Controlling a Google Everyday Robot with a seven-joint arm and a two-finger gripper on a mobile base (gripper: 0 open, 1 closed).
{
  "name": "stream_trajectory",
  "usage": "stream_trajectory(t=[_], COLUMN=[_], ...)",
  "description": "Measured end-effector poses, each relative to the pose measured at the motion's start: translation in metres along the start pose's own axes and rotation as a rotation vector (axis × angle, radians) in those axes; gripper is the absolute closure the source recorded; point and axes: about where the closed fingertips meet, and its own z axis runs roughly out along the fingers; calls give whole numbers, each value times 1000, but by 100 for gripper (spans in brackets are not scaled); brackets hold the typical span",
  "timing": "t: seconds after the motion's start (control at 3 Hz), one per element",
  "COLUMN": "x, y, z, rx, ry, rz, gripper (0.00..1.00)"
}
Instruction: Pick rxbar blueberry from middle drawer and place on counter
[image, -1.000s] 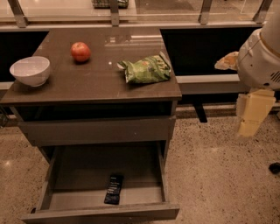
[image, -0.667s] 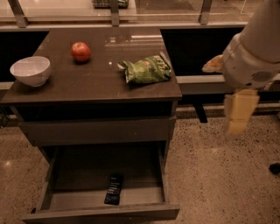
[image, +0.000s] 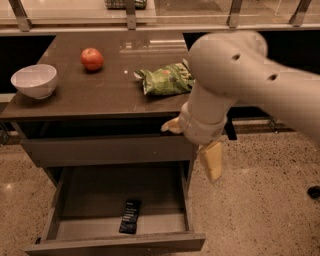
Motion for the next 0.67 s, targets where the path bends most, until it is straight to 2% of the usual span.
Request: stream_trajectory(t=[0.33, 0.67], x=[-7, -7], y=[10, 9], z=[17, 16], rx=[-30, -28], ry=[-5, -4], rz=[-95, -95], gripper=[0, 0])
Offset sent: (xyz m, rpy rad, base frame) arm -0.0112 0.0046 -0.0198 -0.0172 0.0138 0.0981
